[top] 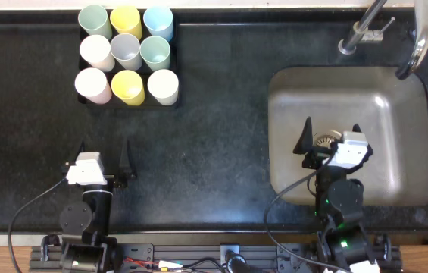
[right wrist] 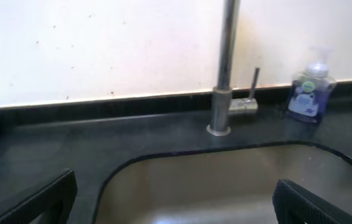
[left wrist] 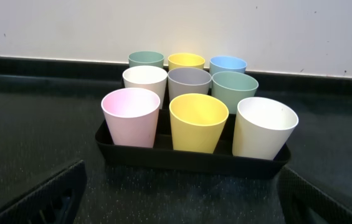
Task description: Store Cups
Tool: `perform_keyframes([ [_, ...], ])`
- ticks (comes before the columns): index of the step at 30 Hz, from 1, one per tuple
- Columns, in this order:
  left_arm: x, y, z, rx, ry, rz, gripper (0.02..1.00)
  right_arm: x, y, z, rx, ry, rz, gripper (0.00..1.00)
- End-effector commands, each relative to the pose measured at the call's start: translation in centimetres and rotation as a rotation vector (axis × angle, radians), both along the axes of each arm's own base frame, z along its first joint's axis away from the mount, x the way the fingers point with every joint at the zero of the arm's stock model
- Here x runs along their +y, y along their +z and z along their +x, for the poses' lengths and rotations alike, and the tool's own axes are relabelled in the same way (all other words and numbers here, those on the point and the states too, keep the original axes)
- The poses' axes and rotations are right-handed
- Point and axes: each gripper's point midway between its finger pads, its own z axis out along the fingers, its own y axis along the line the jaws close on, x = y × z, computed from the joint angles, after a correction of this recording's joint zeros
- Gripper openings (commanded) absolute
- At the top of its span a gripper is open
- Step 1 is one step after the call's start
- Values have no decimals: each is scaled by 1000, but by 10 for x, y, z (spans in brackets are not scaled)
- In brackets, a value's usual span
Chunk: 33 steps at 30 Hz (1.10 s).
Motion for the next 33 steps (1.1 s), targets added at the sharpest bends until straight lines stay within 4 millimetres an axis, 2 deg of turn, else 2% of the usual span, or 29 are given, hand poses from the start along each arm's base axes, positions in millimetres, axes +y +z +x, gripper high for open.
perform_keyframes([
  [1, 2, 1, 0, -7, 8, 22, 996, -14, -7, -11, -47, -47, 4, 998],
  [8, 2, 1, 0, -7, 8, 22, 998, -30, -10, -24, -95, -99, 13, 998],
  [13, 2, 1, 0, -7, 8, 22, 998, -33, -11, -29, -110, -107, 16, 998],
  [18, 2, 1, 0, -7, 8, 22, 998, -33, -10, -30, -113, -110, 17, 998],
  [24, 2, 1, 0, -7, 8, 22, 998, -46, -10, -32, -114, -164, 14, 996],
  [33, 2, 1, 0, -7, 8, 22, 998, -46, -10, -32, -113, -164, 13, 996],
])
